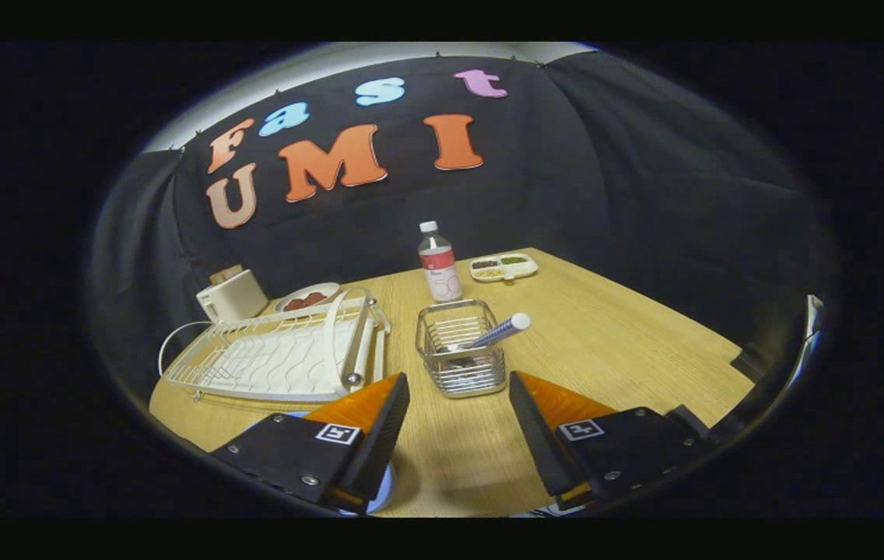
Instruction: Take the plate from the dish rack, then take the spoon from the basket and place it into the plate.
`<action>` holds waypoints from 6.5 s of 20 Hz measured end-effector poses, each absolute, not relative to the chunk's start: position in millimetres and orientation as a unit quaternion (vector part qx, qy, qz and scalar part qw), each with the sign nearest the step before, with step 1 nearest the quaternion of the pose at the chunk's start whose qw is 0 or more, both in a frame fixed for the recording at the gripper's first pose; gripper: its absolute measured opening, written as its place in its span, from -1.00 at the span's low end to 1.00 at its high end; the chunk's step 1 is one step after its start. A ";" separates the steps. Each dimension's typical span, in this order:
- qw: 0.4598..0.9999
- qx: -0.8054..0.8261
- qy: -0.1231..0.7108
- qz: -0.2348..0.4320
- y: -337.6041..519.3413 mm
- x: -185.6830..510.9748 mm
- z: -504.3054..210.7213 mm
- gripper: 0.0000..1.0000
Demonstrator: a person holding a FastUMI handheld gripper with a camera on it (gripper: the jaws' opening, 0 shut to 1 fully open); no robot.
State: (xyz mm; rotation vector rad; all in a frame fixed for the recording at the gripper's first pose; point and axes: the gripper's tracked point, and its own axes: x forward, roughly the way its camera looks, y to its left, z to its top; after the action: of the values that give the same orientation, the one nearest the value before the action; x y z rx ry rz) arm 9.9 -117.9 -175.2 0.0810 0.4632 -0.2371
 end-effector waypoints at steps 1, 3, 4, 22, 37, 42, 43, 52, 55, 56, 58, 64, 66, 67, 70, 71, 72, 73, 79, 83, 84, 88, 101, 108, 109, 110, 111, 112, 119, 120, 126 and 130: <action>0.967 0.036 0.220 -0.125 -123.8 14.2 -172.0 0.55; 0.970 0.027 0.198 -0.138 -133.2 25.1 -164.5 0.55; 0.972 0.024 0.187 -0.141 -134.5 31.1 -160.9 0.55; 0.974 0.047 0.168 -0.145 -125.6 57.8 -166.9 -0.81; 0.986 0.056 0.123 -0.094 -99.0 6.5 -84.0 -0.83; 0.991 0.048 0.120 -0.046 -69.1 -16.1 -65.2 -0.83; 0.991 0.048 0.121 -0.034 -62.9 -21.3 -63.8 -0.83; 0.981 0.083 0.161 0.066 -9.5 -42.4 -89.7 -0.83; 0.975 0.092 0.179 0.092 6.1 -47.0 -105.5 -0.83; 0.974 0.090 0.184 0.097 8.7 -46.7 -109.6 -0.83; 0.971 0.084 0.194 0.108 14.7 -48.8 -121.2 -0.83; 0.959 0.098 0.229 0.135 28.2 -54.5 -153.7 -0.83; 0.956 0.097 0.238 0.141 31.8 -56.5 -163.1 -0.83; 0.955 0.095 0.240 0.145 34.6 -56.9 -166.3 -0.83; 0.952 0.092 0.245 0.158 44.3 -56.7 -177.3 -0.83; 0.951 0.093 0.248 0.162 47.6 -57.8 -180.5 -0.82; 0.950 0.096 0.245 0.166 50.1 -57.4 -180.7 -0.83; 0.949 0.100 0.246 0.168 51.6 -56.8 -182.6 -0.83; 0.942 0.102 0.261 0.183 57.0 -60.3 -196.4 -0.83; 0.937 0.120 0.279 0.174 56.8 -57.7 -207.3 -0.81; 0.935 0.126 0.282 0.171 55.9 -57.5 -208.3 -0.81; 0.931 0.136 0.305 0.147 45.2 -57.8 -221.6 -0.72; 0.967 0.125 0.197 0.106 26.5 -26.7 -154.3 0.34; 0.994 0.036 0.065 0.080 32.2 -16.4 -72.7 0.68; 0.995 0.027 0.052 0.077 34.6 -16.5 -64.6 0.69; 0.996 0.019 0.039 0.075 36.8 -15.8 -56.2 0.71; 0.997 0.012 0.026 0.074 39.4 -14.0 -46.4 0.72; 0.997 0.007 0.013 0.071 42.1 -13.4 -36.9 0.72; 0.997 -0.035 -0.049 0.044 57.3 -5.9 7.9 0.75; 0.997 -0.038 -0.056 0.043 57.2 -9.7 14.2 0.75; 0.995 -0.045 -0.069 0.060 69.5 -15.4 17.2 0.78; 0.994 -0.017 -0.083 0.068 72.4 -12.8 19.0 0.78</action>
State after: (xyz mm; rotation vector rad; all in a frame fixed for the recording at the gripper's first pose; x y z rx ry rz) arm -12.8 72.4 19.0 -0.0349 -0.1655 0.1356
